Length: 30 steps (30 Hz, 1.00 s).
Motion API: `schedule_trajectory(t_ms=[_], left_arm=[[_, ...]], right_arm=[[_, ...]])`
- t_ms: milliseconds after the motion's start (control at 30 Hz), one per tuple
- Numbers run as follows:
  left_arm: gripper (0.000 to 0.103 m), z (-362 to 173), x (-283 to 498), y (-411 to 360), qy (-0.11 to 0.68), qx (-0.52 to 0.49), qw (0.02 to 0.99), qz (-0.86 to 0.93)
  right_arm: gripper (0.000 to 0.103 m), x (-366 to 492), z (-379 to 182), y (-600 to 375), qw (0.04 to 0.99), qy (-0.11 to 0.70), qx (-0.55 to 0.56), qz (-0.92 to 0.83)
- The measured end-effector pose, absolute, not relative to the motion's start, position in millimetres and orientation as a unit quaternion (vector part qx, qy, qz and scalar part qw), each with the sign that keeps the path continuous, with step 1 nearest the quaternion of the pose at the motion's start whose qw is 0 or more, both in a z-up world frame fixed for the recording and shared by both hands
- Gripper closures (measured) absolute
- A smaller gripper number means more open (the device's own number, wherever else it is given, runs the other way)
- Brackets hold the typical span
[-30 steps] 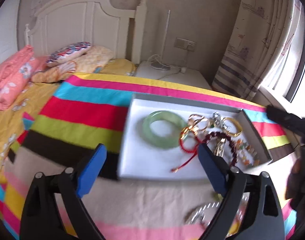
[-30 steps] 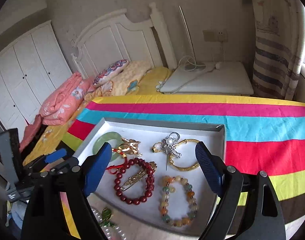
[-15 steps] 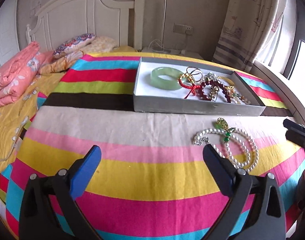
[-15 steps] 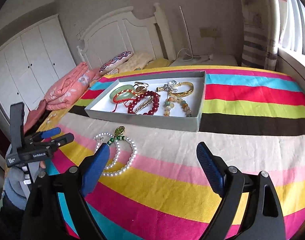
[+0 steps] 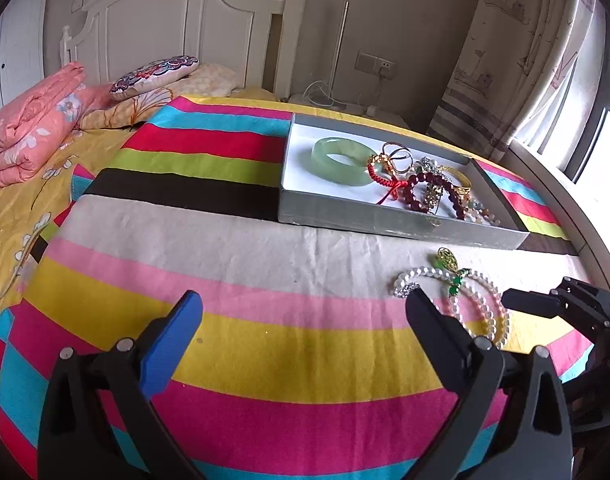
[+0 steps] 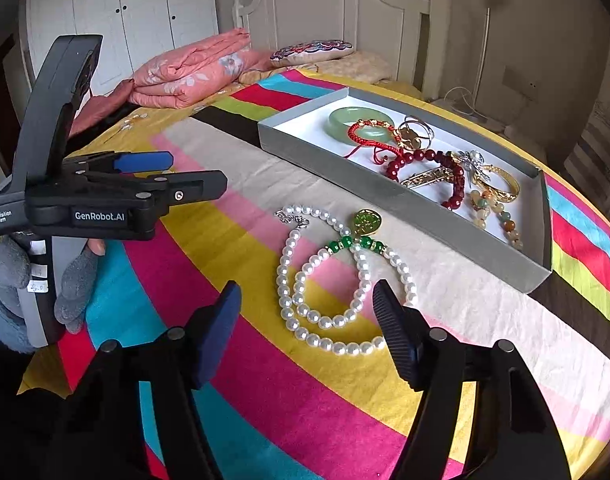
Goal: Organize jewelry
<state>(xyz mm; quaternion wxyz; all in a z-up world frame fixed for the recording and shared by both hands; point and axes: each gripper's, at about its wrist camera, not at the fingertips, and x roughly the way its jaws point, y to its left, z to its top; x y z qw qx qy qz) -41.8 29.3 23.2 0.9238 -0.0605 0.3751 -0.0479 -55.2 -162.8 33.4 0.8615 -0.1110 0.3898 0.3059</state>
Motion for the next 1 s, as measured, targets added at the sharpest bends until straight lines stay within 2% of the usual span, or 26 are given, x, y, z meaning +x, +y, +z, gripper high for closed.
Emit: schedule_trajectory(t_ms=[133, 200, 267, 433, 633, 733, 767, 800, 833, 867, 900, 967, 1000], left_arm=[[0.002, 23.8, -43.9, 28.6, 0.373, -0.062, 0.924, -0.057], [0.002, 24.0, -44.7, 28.2, 0.371, -0.063, 0.924, -0.059], [0.002, 24.3, -45.2, 29.2, 0.370, -0.066, 0.925, -0.060], [0.002, 25.3, -46.0, 31.7, 0.367, -0.070, 0.926, -0.064], [0.002, 25.4, -47.1, 31.1, 0.366, -0.070, 0.926, -0.065], [0.002, 25.8, -46.9, 32.4, 0.365, -0.072, 0.926, -0.066], [0.002, 25.8, -47.1, 32.6, 0.365, -0.072, 0.926, -0.067], [0.002, 26.2, -47.9, 33.1, 0.364, -0.073, 0.926, -0.068], [0.002, 26.5, -48.2, 33.0, 0.363, -0.073, 0.926, -0.069], [0.002, 26.9, -48.6, 33.4, 0.361, -0.074, 0.927, -0.070], [0.002, 27.3, -48.9, 33.8, 0.361, -0.075, 0.927, -0.071], [0.002, 27.4, -49.3, 34.1, 0.360, -0.077, 0.927, -0.072], [0.002, 27.7, -49.6, 33.9, 0.360, -0.076, 0.927, -0.071]], right_arm=[[0.044, -56.3, 26.7, -150.1, 0.848, 0.400, -0.140, 0.318], [0.056, -53.4, 20.9, -142.5, 0.838, 0.412, -0.157, 0.320], [0.078, -51.7, 21.7, -142.9, 0.840, 0.410, -0.150, 0.323], [0.095, -45.7, 26.8, -172.7, 0.847, 0.405, -0.067, 0.337], [0.094, -55.9, 29.8, -179.3, 0.834, 0.406, -0.057, 0.369], [0.088, -51.5, 26.1, -175.8, 0.835, 0.417, -0.062, 0.352], [0.082, -50.4, 26.6, -177.9, 0.837, 0.416, -0.054, 0.352], [0.069, -49.9, 27.1, -179.3, 0.838, 0.416, -0.049, 0.350], [0.036, -50.0, 28.1, -179.8, 0.842, 0.413, -0.048, 0.345], [0.026, -52.2, 30.6, -179.1, 0.846, 0.404, -0.052, 0.344], [0.027, -54.3, 31.7, -176.3, 0.847, 0.398, -0.061, 0.346], [0.039, -56.8, 29.5, -167.1, 0.844, 0.404, -0.089, 0.341], [0.041, -56.1, 27.2, -161.6, 0.843, 0.408, -0.104, 0.335]])
